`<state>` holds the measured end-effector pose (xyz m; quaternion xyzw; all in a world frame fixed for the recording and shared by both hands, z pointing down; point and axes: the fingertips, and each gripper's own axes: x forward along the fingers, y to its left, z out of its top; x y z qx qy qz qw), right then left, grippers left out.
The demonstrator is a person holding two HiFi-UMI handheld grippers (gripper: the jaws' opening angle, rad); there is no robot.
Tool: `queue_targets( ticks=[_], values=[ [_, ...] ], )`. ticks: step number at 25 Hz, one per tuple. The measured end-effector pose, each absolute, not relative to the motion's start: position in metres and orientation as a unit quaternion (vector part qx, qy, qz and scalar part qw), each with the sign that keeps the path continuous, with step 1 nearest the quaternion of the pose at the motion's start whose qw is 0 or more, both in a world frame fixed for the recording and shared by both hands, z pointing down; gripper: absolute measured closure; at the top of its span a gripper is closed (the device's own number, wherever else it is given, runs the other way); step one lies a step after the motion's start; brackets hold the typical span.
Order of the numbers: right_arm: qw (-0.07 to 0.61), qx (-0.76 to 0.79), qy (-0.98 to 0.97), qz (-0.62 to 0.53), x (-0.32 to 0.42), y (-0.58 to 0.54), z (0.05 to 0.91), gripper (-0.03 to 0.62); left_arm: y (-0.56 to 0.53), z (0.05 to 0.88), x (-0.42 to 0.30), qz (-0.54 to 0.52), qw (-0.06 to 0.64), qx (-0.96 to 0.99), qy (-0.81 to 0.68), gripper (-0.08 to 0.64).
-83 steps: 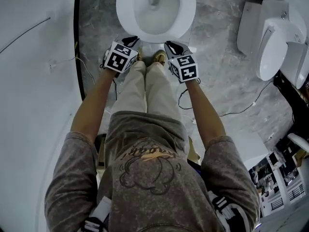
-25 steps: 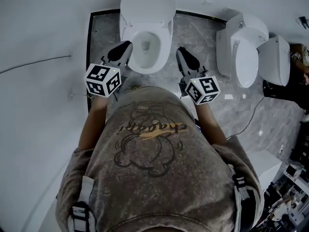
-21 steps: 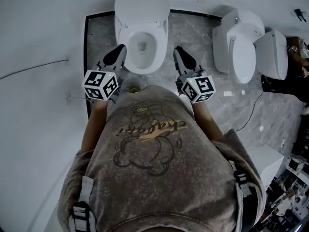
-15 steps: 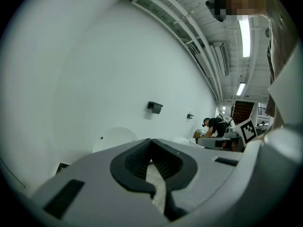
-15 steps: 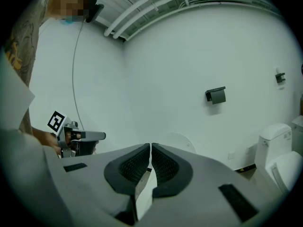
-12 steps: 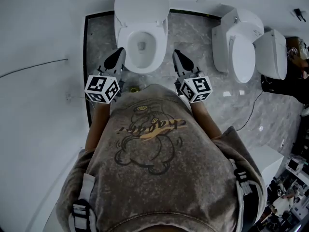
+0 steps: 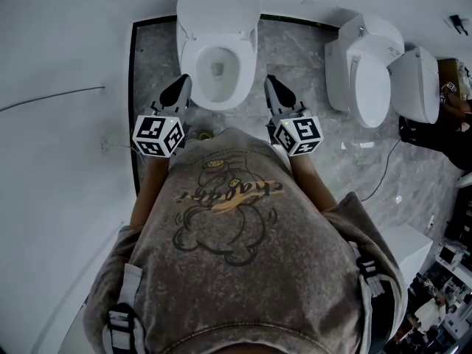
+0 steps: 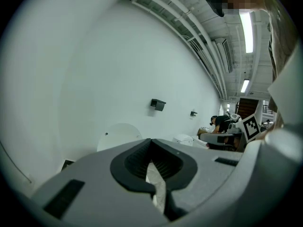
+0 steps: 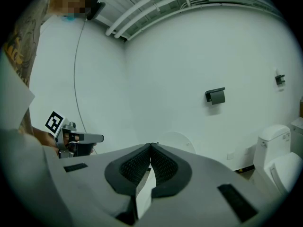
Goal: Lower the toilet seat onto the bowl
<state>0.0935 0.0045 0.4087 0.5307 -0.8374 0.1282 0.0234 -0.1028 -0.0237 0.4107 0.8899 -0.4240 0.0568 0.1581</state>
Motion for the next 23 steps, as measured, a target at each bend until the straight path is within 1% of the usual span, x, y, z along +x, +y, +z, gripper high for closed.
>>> queue_targets(
  ticks=[10, 23],
  values=[
    [0.024, 0.522, -0.843, 0.13, 0.087, -0.001, 0.403, 0.566, -0.029, 0.398, -0.102, 0.056, 0.152, 0.884, -0.44, 0.551],
    [0.031, 0.503, -0.856, 0.116, 0.076, -0.003, 0.405, 0.566, -0.028, 0.401, -0.109, 0.052, 0.153, 0.88, -0.447, 0.551]
  ],
)
